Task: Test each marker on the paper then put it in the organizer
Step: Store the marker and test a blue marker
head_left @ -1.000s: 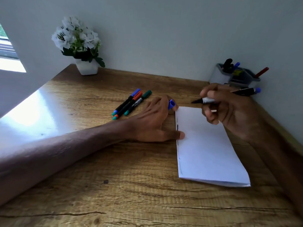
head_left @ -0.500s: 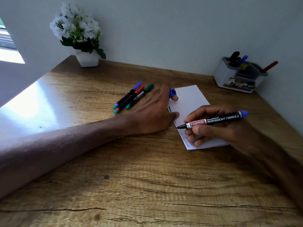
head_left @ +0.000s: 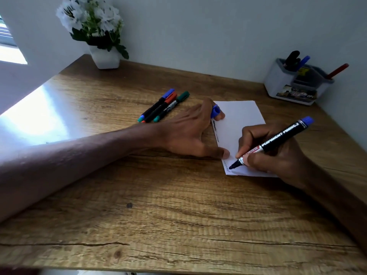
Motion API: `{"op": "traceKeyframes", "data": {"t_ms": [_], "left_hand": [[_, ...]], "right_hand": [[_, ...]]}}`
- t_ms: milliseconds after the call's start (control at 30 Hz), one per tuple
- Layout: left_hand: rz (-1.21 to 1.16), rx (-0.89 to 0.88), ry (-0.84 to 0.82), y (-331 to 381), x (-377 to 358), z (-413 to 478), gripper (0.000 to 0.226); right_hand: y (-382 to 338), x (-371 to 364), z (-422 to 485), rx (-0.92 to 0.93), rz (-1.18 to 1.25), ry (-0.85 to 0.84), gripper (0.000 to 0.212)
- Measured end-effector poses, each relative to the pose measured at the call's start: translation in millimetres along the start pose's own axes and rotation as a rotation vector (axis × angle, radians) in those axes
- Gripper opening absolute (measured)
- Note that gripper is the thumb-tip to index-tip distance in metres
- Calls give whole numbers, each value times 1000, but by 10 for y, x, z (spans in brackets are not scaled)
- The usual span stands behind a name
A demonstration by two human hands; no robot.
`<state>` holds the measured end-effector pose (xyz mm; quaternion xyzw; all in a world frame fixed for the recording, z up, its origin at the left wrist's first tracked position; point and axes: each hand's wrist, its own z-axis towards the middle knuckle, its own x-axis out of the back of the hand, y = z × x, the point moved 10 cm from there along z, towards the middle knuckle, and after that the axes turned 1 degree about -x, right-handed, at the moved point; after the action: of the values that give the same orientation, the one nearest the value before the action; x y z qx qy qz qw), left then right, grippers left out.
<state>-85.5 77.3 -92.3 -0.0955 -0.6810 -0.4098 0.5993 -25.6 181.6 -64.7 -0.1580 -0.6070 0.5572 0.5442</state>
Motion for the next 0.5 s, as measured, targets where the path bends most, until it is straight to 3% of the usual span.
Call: {"op": "traceKeyframes", "data": {"t_ms": [133,500], "left_hand": [[-5,-6,3,-12,-16,19,95],[25,21,-33,-48,-39,41,100]], "right_hand": [[-15,16,-4,45,-15,15,18],[-19,-4,8,90,-57,-6,14]]}}
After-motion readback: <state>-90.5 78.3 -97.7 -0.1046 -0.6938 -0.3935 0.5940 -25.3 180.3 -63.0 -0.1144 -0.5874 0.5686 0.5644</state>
